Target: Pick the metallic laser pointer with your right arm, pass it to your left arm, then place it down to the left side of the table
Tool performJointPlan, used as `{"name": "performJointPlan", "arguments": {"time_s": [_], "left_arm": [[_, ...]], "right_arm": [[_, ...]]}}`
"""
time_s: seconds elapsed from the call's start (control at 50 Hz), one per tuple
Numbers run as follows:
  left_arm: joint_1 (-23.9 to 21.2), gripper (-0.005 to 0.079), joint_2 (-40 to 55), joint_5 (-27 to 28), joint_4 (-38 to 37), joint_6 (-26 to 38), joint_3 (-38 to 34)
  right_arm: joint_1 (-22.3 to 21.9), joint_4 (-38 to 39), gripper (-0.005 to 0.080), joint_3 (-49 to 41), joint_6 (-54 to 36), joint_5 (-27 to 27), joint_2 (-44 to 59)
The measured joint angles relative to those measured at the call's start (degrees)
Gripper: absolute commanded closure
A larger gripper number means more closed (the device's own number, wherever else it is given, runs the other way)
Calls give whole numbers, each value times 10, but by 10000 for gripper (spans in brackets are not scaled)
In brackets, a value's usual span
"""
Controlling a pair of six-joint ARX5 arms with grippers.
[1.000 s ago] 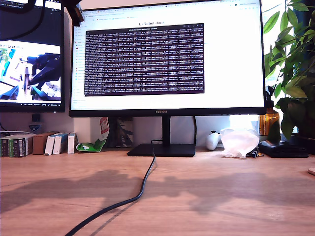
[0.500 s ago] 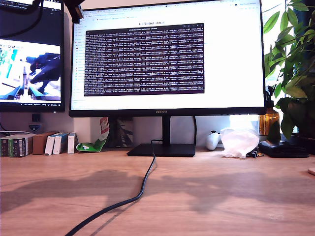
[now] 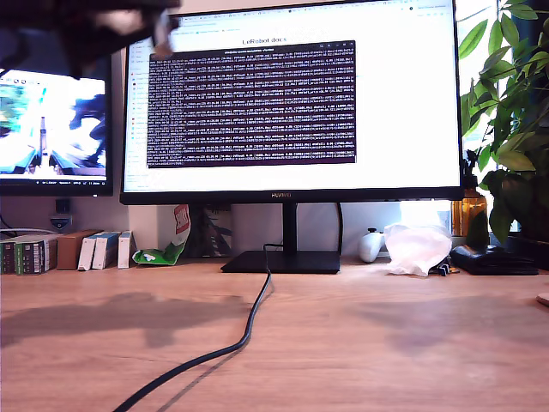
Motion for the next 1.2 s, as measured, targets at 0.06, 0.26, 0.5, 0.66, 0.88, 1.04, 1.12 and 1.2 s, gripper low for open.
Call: {"name": "performJointPlan", "arguments": {"time_s": [0.06, 0.26, 0.5, 0.66, 0.88, 1.04, 1.12, 1.2], "left_arm": [[16, 764, 0, -3, -22, 7, 0], [63, 764, 0, -49, -100, 28, 0], [76, 764, 0, -137, -205, 84, 0], [76, 764, 0, -166, -259, 115, 0], [76, 764, 0, -172, -278, 121, 2], [78, 764, 0, -177, -308, 124, 11], [83, 764, 4, -178, -326, 125, 16], [89, 764, 22, -178, -351, 126, 24]], "right_arm": [[-16, -25, 744, 0, 0, 17, -4], [-66, -86, 765, 0, 3, 85, -4], [-104, -63, 765, 0, 10, 121, -4], [-107, -47, 765, 0, -30, 194, -7], [-145, -6, 765, -26, -56, 218, -56], [-196, 38, 765, -93, -65, 223, -113], [-211, 58, 765, -125, -90, 223, -136], [-218, 71, 765, -161, -101, 222, -161]]}}
